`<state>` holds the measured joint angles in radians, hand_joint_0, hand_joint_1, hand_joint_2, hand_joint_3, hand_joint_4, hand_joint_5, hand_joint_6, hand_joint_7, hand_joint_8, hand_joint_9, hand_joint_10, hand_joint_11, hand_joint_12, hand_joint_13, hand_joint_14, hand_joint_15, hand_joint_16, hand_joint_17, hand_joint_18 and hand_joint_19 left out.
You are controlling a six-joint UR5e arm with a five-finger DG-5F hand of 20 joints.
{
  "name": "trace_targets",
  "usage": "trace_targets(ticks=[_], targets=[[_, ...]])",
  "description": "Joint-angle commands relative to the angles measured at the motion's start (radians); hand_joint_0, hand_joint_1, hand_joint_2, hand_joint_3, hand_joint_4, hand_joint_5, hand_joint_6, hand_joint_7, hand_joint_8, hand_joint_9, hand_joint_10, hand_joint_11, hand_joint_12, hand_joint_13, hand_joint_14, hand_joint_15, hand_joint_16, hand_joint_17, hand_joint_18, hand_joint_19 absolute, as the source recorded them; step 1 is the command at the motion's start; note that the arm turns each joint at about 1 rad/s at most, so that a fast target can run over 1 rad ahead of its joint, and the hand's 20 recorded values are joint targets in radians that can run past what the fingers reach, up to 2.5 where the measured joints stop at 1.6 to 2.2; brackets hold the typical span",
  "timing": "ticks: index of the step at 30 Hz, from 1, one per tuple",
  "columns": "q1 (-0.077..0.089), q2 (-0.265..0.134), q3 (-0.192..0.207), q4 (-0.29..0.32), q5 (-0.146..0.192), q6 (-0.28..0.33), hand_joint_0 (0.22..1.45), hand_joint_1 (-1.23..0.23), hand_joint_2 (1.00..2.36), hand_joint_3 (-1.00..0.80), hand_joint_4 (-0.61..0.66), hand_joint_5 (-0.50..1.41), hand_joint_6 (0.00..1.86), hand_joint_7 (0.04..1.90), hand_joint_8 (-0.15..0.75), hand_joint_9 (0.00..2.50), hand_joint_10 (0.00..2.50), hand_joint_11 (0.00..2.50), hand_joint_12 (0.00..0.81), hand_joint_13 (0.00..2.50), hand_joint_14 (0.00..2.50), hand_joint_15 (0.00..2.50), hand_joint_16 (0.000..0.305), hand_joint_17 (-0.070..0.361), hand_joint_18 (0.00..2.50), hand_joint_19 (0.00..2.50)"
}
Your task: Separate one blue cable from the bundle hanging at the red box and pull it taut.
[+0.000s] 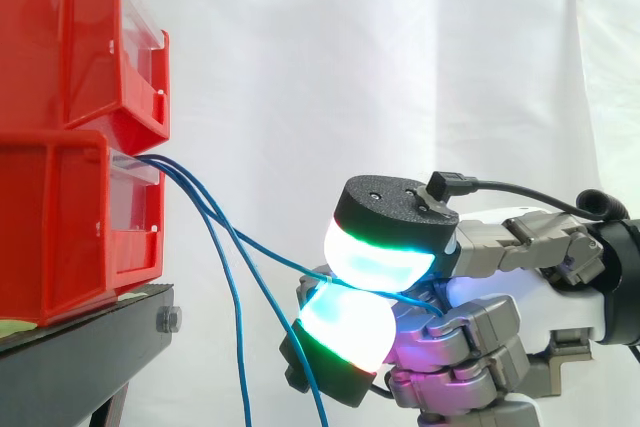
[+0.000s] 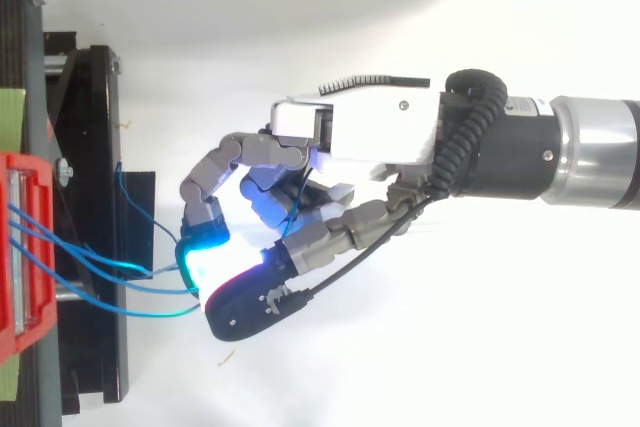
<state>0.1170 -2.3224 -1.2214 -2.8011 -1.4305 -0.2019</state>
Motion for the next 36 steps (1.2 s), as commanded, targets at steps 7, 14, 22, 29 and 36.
trace_targets(ticks=[7,14,22,29,36], targets=[[0.001,0.0,-0.001,-0.002,0.001,-0.002,0.81,-0.76,1.01,0.1,0.02,-0.25,1.0,0.96,0.246,0.79,1.65,1.1,0.289,0.87,2.5,1.31,0.021,0.047,1.24,1.8],[0.001,0.0,0.0,-0.002,0.004,-0.004,0.81,-0.76,1.01,0.1,0.02,-0.25,0.99,0.96,0.249,0.79,1.65,1.09,0.288,0.87,2.5,1.31,0.022,0.049,1.25,1.82],[0.001,0.0,0.0,-0.003,0.004,-0.004,0.81,-0.77,1.01,0.09,0.01,-0.25,0.99,0.96,0.254,0.8,1.65,1.1,0.287,0.87,2.5,1.32,0.023,0.052,1.25,1.82],[0.001,0.0,-0.001,-0.003,0.004,-0.004,0.81,-0.77,1.01,0.09,0.01,-0.25,0.99,0.97,0.247,0.8,1.66,1.1,0.29,0.87,2.5,1.33,0.022,0.05,1.25,1.83],[0.001,0.0,0.0,-0.003,0.005,-0.004,0.81,-0.77,1.01,0.09,0.01,-0.25,0.99,0.97,0.248,0.8,1.65,1.1,0.289,0.87,2.5,1.31,0.023,0.051,1.26,1.82]])
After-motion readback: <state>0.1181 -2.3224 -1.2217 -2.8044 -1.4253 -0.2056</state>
